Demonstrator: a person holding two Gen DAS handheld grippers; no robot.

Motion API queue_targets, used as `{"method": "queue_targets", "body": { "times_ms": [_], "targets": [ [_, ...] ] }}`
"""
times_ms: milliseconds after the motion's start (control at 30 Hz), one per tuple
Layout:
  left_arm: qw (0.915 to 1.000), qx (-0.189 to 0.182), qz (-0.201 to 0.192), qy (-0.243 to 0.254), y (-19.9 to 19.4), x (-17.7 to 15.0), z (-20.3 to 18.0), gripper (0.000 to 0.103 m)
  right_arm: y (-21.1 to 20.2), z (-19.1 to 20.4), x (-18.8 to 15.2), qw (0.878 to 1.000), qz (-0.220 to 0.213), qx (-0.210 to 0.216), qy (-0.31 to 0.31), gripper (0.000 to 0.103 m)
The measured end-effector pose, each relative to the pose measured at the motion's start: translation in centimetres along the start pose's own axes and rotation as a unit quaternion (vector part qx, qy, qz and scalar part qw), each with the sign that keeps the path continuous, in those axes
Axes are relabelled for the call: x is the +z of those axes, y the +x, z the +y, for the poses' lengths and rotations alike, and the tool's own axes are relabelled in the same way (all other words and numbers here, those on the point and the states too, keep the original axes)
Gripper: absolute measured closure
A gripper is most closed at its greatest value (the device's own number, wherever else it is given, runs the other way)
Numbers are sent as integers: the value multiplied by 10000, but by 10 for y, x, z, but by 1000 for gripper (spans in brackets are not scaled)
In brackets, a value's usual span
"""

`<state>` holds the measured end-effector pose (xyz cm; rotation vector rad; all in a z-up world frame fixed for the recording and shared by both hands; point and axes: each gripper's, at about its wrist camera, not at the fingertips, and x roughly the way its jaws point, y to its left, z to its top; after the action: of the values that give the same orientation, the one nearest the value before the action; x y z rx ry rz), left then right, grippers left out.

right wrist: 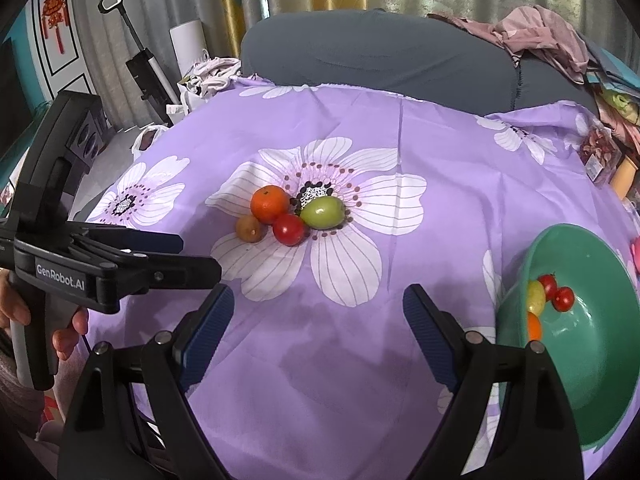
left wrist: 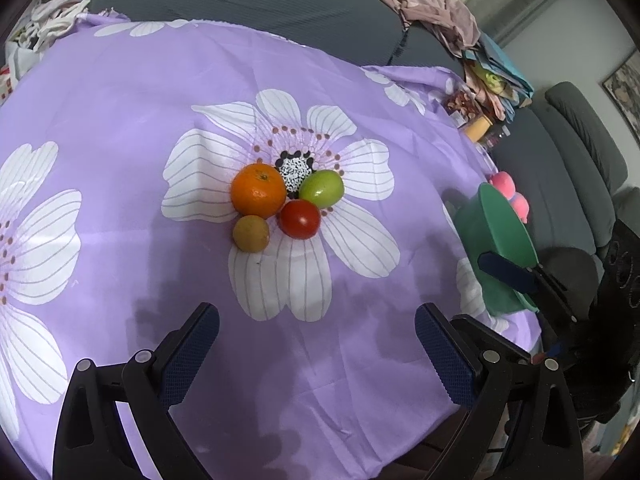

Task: Organize fruits
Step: 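Move both open tools back toward the remaining fruit cluster, then bring both tools together and close them around the tangerine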

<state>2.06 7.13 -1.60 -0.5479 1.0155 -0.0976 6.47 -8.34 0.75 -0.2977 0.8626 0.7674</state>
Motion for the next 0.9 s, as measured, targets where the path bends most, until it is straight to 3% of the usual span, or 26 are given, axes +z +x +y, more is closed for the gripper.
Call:
{"method": "queue_targets", "body": {
  "times_ms": [333, 567, 900],
  "targets": [
    [9999, 5, -21, 133, 2, 6, 4, 5, 21, -1, 2, 9997, 221, 79, -7, 16],
    [9995, -181, -94, 240, 3, 11, 5, 5, 35, -3, 2, 9991, 372, 207, 58, 16],
    [9991, -328, -190, 185, 5, 29, 10, 5, 50, -11, 6, 9956, 378, 734, 440, 19]
  ]
}}
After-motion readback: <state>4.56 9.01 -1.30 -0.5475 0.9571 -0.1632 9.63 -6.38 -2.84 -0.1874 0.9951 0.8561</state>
